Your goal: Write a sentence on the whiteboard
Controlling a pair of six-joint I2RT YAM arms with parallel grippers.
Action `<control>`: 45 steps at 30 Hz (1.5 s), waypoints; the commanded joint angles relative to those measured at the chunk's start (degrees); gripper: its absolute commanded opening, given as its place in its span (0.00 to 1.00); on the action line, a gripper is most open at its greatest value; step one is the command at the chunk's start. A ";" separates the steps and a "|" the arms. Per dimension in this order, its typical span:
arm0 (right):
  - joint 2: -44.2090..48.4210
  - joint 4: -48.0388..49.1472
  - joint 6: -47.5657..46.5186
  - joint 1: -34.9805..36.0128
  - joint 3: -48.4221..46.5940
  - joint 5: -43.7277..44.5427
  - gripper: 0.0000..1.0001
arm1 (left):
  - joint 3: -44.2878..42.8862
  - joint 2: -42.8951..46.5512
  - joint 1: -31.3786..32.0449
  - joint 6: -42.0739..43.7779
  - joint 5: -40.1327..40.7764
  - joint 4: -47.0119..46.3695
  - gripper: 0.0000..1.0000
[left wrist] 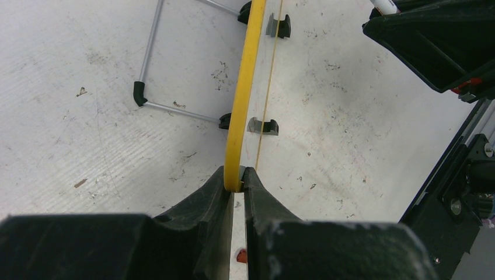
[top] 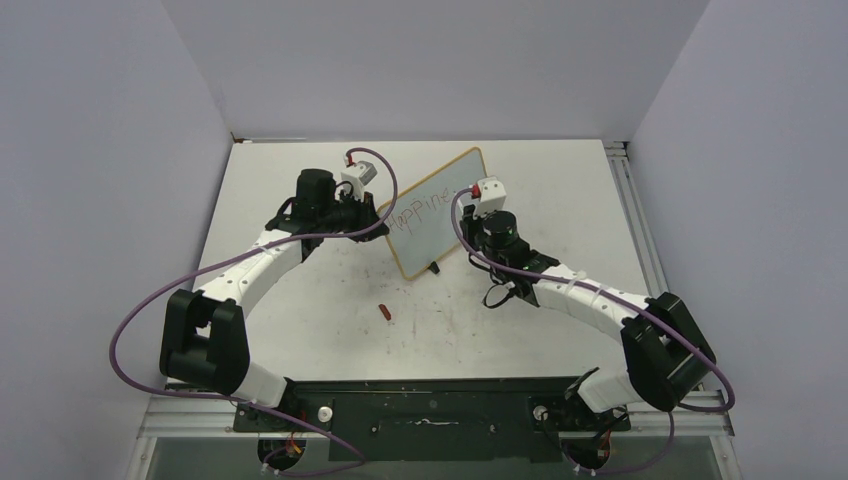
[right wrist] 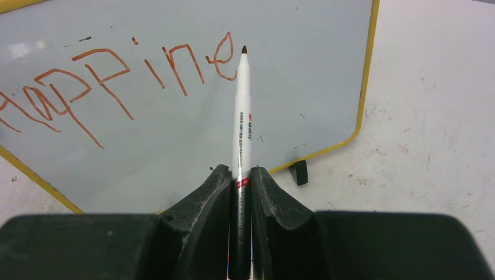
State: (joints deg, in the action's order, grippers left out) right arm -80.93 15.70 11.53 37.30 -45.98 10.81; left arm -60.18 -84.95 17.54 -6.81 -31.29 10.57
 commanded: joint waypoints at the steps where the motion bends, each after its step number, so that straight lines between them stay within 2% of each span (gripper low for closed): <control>1: 1.52 1.65 -1.26 -1.20 -1.88 -2.43 0.05 | -1.70 2.37 0.13 1.80 1.86 0.94 0.00; 31: -6.70 4.85 -2.21 -4.52 -6.39 -5.29 0.05 | -1.83 2.24 0.13 1.89 1.49 0.95 0.00; 45: -6.16 4.85 -3.23 -4.51 -5.33 -7.59 0.05 | -1.90 2.37 0.13 1.97 1.37 1.02 0.00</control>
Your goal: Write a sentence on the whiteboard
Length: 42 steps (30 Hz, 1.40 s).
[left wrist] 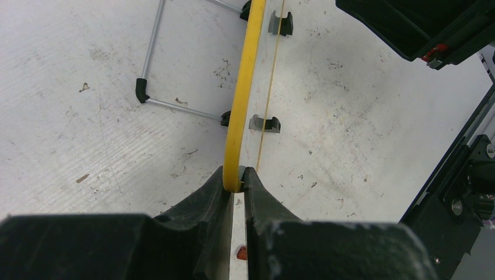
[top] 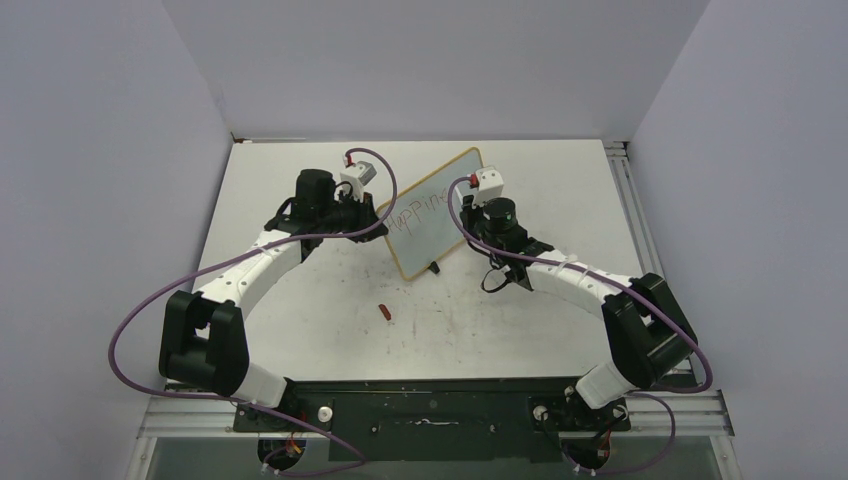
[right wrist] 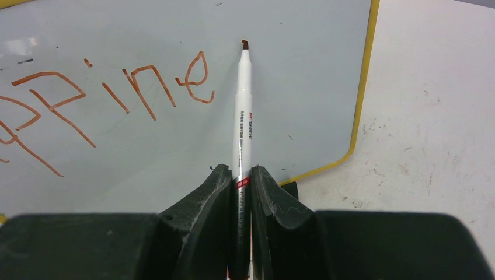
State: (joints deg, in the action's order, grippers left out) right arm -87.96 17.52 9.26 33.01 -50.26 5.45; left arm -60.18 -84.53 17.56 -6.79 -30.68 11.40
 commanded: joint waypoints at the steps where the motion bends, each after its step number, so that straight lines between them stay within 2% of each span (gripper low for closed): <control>1: 1.06 3.01 -0.87 -0.18 -0.80 -2.35 0.05 | -1.94 1.97 0.10 1.95 0.79 0.19 0.00; 20: 1.91 2.45 -0.64 1.90 2.30 -2.64 0.05 | -1.83 1.92 0.15 1.95 0.75 0.20 0.00; 31: 0.93 1.16 0.61 2.02 1.54 2.24 0.05 | -1.78 1.83 0.10 1.95 0.77 0.20 0.00; 42: -0.50 0.94 1.19 1.29 0.21 3.07 0.05 | -1.83 1.92 0.10 1.95 0.77 0.21 0.00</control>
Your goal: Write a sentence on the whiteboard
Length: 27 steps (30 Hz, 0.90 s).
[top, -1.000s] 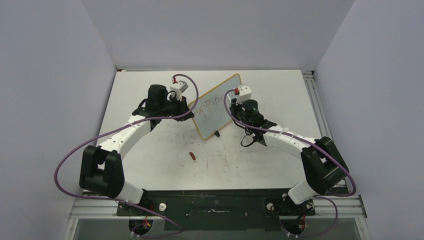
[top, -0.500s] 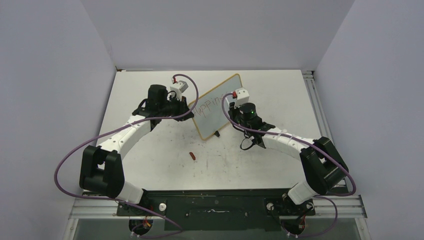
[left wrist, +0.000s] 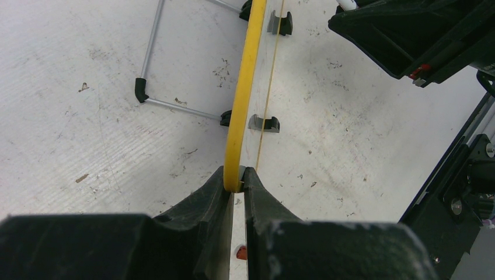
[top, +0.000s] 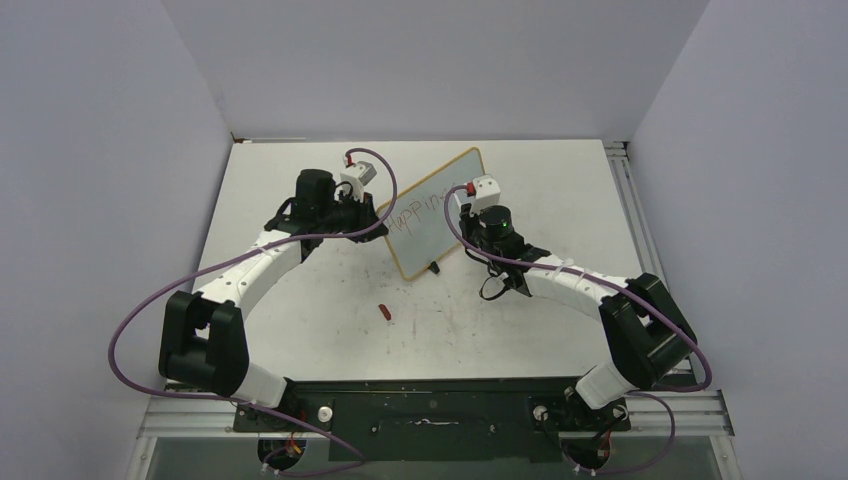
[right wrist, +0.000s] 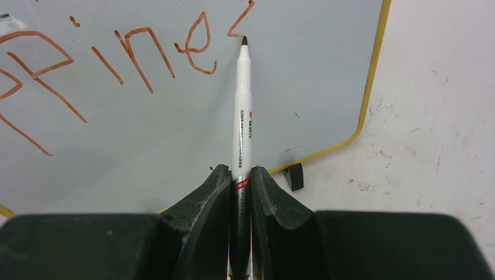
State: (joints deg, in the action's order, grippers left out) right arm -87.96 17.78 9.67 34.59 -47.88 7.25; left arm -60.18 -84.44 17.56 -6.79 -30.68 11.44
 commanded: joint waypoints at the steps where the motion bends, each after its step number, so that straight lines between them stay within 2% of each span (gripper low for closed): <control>1: -0.61 0.60 0.85 -0.23 -2.21 1.28 0.05 | -1.84 1.87 0.10 1.95 0.79 0.23 0.00; 27: 1.04 0.41 0.17 0.70 -0.47 -1.87 0.05 | -1.86 2.48 0.10 1.95 0.76 0.25 0.00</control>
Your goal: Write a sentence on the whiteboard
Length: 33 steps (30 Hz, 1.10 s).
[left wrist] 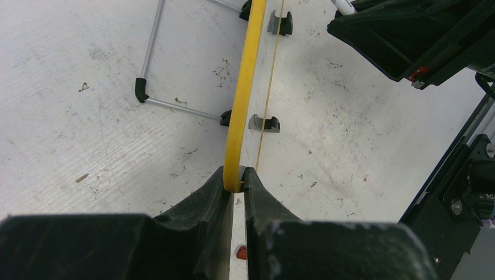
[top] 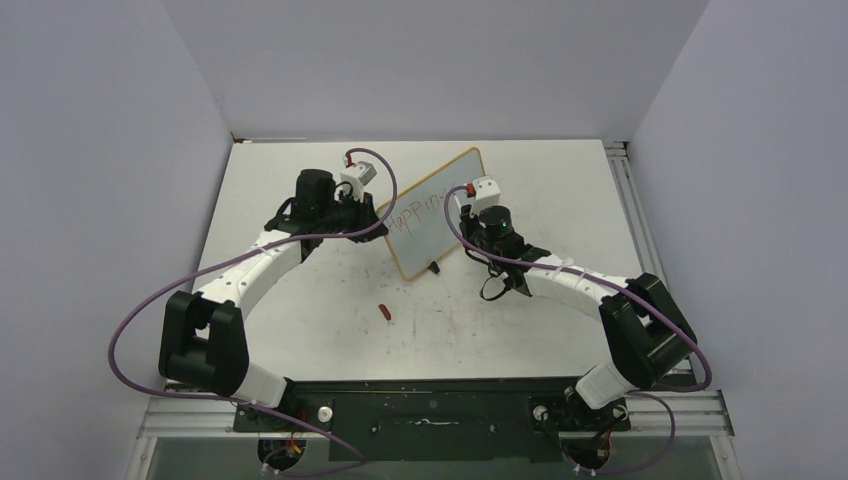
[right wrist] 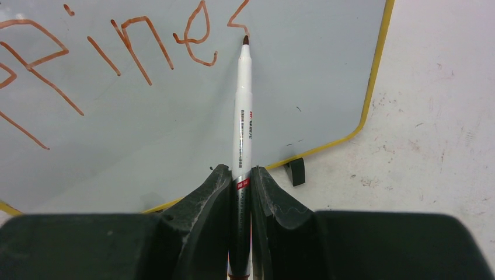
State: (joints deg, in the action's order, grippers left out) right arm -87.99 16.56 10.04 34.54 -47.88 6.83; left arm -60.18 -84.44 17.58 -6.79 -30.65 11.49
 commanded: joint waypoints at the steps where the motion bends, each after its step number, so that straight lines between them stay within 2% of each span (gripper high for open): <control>1: 1.03 1.59 -0.22 0.97 -0.46 -1.39 0.05 | -1.78 2.45 0.08 1.95 0.70 0.18 0.00; 13: 1.26 1.04 0.33 2.03 -0.13 1.47 0.05 | -1.70 2.64 0.08 1.87 0.66 0.20 0.00; 23: 7.63 2.72 2.52 0.29 2.17 3.73 0.05 | -1.82 2.41 0.13 1.86 0.57 0.09 0.00; 33: 3.40 3.04 0.77 -1.88 -2.04 1.05 0.05 | -1.74 2.09 0.08 1.94 0.72 0.12 0.00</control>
State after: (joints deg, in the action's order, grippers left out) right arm -83.35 17.02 11.33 33.32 -46.35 8.97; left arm -60.18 -84.01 17.58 -6.76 -30.44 11.99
